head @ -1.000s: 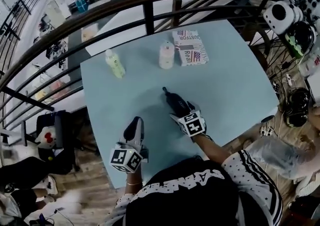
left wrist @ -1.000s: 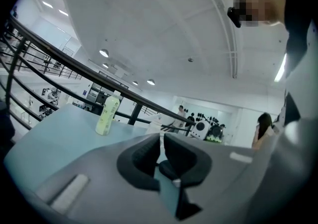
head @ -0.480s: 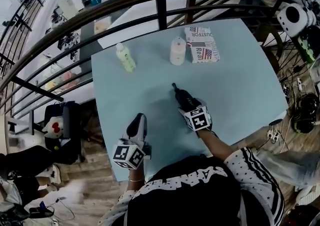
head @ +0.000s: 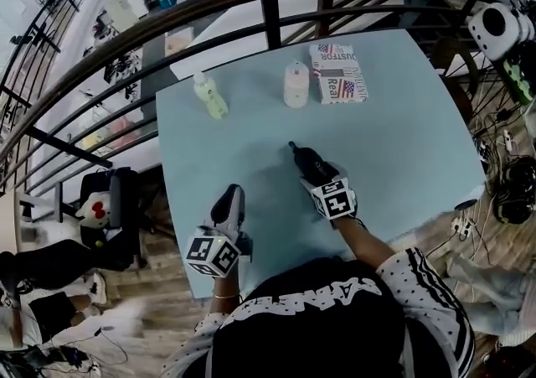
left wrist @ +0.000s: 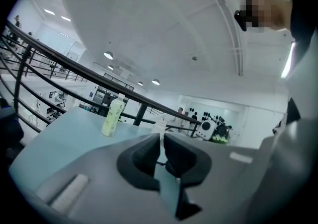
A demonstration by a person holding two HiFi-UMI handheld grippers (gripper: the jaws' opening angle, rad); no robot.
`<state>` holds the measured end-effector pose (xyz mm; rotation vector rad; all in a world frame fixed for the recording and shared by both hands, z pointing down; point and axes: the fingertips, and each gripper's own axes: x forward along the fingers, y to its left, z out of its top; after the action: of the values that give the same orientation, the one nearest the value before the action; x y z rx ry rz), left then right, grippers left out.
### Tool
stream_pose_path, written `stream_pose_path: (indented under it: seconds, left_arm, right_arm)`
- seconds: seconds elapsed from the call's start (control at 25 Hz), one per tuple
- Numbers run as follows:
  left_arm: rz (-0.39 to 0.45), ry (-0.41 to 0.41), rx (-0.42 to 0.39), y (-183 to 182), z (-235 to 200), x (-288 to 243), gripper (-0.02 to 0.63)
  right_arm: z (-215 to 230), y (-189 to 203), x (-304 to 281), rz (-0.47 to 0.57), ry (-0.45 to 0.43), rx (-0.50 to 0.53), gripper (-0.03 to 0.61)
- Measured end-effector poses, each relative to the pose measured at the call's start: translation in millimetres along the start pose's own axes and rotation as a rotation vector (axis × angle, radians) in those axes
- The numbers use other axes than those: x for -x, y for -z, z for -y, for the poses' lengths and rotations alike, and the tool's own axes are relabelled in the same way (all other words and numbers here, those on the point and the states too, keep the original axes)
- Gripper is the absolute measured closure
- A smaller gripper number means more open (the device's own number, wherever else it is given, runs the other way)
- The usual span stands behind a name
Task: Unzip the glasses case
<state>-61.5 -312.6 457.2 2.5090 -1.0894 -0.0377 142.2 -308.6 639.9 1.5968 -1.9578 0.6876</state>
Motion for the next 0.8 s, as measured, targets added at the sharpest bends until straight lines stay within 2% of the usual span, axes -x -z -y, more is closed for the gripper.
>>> stream_pose_path:
  seconds: [0.36, 0.6, 0.8]
  left_arm:
    - [-0.026, 0.085, 0.030, 5, 38, -8, 0.614]
    - [-0.056, 0.172, 0.141, 16, 61, -11, 0.614]
    - [-0.083, 0.215, 0.179, 21, 76, -10, 0.614]
  right_arm:
    - [0, -21, 39, 0.121, -0.045, -0.030, 0.229]
    - [-11, -43, 68, 0.220, -0.093, -0.014, 0.232]
    - [-29, -64, 92, 0.297, -0.160, 0.007, 0.232]
